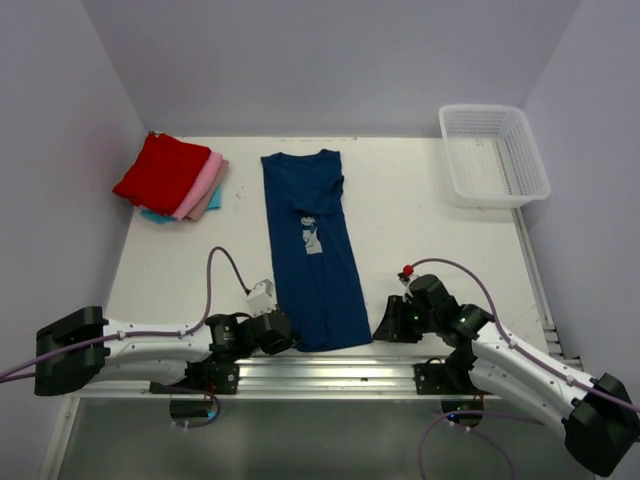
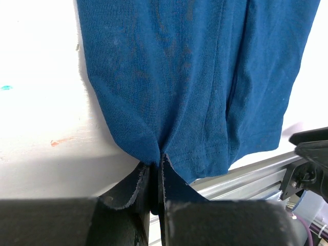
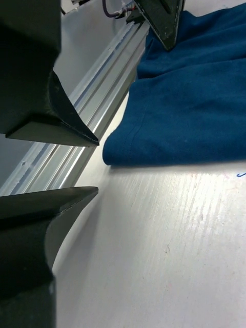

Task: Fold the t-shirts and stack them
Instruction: Grab the bottom of the folded rectangular tshirt with both arms

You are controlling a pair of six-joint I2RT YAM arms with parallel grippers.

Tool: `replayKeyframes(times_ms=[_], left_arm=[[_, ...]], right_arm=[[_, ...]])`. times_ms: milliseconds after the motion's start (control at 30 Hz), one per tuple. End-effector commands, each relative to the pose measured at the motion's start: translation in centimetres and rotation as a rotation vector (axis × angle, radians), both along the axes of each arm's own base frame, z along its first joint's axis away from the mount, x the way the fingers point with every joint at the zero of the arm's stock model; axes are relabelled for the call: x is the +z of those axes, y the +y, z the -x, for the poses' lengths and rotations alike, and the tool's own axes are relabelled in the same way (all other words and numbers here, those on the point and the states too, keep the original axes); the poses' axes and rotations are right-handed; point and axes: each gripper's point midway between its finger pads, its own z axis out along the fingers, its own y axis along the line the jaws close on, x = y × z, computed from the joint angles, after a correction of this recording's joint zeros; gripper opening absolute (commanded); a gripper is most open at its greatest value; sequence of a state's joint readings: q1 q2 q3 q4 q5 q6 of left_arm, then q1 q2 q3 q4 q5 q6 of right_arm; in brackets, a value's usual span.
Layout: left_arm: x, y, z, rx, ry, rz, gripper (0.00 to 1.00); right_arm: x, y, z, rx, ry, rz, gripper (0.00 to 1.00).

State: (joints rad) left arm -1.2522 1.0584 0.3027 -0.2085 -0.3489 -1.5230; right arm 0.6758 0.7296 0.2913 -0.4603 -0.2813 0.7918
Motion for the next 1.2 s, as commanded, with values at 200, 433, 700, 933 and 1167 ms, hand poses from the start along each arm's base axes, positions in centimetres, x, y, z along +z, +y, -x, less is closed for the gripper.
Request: replayKeyframes(times_ms=[200,433,700,933,1167], left_arm=[[-3.4,4.8,1.8,-0.042,0.049,-0.245,0.0],[-3.1,4.6,1.8,-0.044,0.041,-0.236,0.0],[-3.1,4.7,1.8,-0.044,0.037,-0.231,0.0],[-1.5,3.8,1.5,-0.066,-0.006,-0.209,0.0],[2.8,0.8,0.9,-0.104,-0.103,-0.181,0.0]], right_arm=[[-0.9,1.4,0.5,0.007,0.048,-0.078,0.37],[-1.4,1.9,0.0,-0.004,0.04,-0.088,0.37],[-2.5,2.6,-0.2,0.004,0.051,-0.084,0.22],[-1.1,2.5,-0.3,0.023,0.019,-0.074,0.0],[0.8,2.4,-1.1,0.02,-0.039,-0.067,0.0]])
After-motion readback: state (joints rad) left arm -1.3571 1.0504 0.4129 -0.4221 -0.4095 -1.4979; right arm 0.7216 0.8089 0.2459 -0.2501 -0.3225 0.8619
